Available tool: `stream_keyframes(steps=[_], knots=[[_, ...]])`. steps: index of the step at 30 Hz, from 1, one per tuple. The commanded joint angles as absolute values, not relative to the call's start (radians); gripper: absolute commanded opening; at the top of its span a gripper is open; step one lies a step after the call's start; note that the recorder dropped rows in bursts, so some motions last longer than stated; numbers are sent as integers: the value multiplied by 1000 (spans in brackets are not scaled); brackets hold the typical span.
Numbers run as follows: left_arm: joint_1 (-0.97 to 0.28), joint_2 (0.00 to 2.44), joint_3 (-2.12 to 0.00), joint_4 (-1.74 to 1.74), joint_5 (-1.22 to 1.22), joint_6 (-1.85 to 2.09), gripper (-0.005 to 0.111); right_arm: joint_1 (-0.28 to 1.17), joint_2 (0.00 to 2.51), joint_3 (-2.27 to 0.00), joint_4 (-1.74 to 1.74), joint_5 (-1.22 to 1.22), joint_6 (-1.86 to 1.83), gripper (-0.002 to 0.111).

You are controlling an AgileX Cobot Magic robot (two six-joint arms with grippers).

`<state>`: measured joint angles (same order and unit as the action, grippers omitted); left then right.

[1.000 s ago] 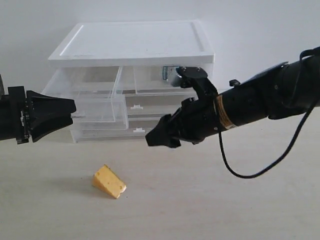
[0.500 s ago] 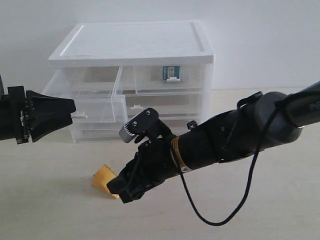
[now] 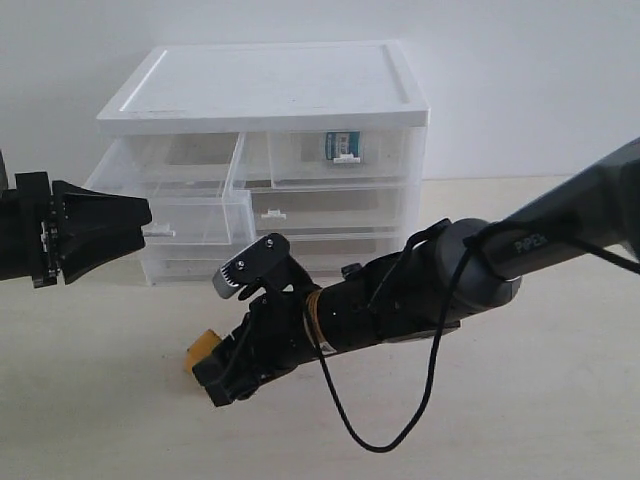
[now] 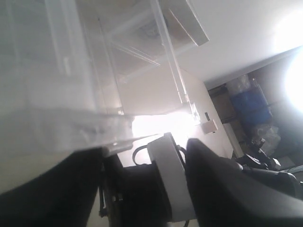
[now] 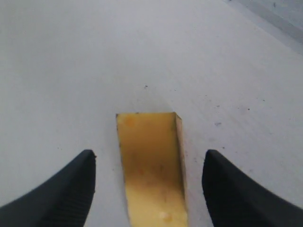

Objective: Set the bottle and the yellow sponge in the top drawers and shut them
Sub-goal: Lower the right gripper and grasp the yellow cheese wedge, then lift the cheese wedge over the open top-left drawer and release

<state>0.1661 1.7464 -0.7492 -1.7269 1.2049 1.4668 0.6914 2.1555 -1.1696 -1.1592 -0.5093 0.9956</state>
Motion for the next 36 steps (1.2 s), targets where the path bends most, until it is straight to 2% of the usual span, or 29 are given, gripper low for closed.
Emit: stream_keyframes(steps=[1,10,12,18,24,31,36], knots=[[170,1733,-754,-1744,1221,1474,51,711,2181,-1196,-1158,-520,994,59],[170,1733,-754,-1744,1221,1474,51,730,2208,-1230,-1158,-471,1027,58],[170,1733,-754,-1744,1221,1474,51,730,2208,-1232,-1158,-458,1043,49],[170,1733,-754,-1744,1221,1474,51,730,2208,-1238,-1169,-394,1103,2],[170,1733,-754,-1744,1221,1474,51,730,2182,-1238,-1368,-403,1315,0],[170,1733,-754,-1744,1221,1474,51,730,2114,-1234,-1668,-571,1583,0],[170,1733,-754,-1744,1221,1474,51,730,2022,-1199,-1744,-625,1676,0]])
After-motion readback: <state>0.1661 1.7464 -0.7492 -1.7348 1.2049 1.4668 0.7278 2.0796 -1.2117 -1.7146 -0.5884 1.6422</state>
